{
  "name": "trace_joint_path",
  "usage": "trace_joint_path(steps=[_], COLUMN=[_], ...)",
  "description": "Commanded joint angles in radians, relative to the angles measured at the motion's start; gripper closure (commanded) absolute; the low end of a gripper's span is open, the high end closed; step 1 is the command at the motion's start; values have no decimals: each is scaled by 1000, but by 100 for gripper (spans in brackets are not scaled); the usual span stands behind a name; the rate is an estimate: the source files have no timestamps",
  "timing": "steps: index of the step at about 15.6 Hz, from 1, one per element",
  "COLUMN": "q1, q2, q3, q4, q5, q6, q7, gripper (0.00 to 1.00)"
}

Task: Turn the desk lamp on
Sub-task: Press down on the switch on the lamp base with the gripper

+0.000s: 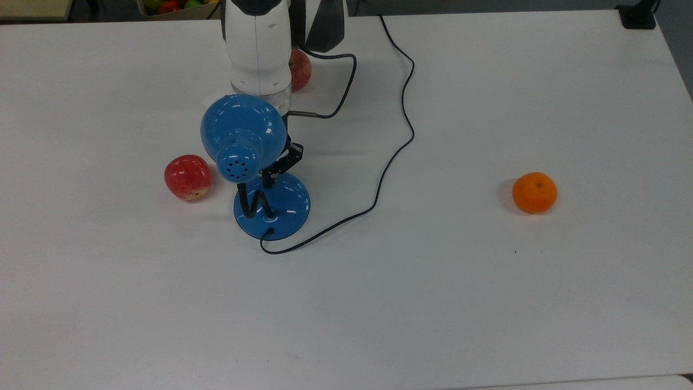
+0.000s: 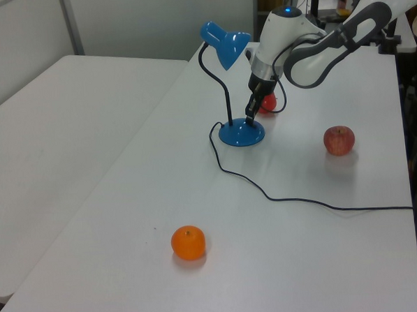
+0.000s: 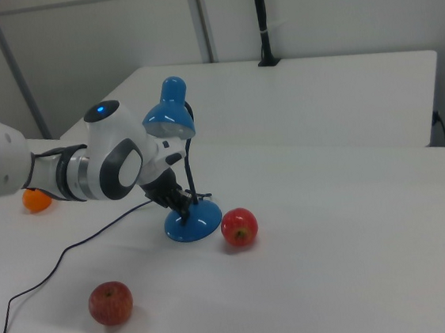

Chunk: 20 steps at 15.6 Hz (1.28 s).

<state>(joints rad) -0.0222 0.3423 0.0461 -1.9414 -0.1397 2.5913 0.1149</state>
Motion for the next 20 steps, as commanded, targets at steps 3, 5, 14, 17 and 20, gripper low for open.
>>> trace_joint_path(steps=[3, 5, 14, 17, 20], q1=[7, 8, 7, 5, 5], q2=[-40, -40, -6, 7, 17], q3=[6, 6, 6, 6, 6], q4=[-7, -8, 7, 15, 15], q5=[-20, -20, -31, -32, -34], q6=[-79, -79, -59, -53, -20], q7=[29, 28, 23, 26, 25], gripper=[100, 100, 100, 100, 100])
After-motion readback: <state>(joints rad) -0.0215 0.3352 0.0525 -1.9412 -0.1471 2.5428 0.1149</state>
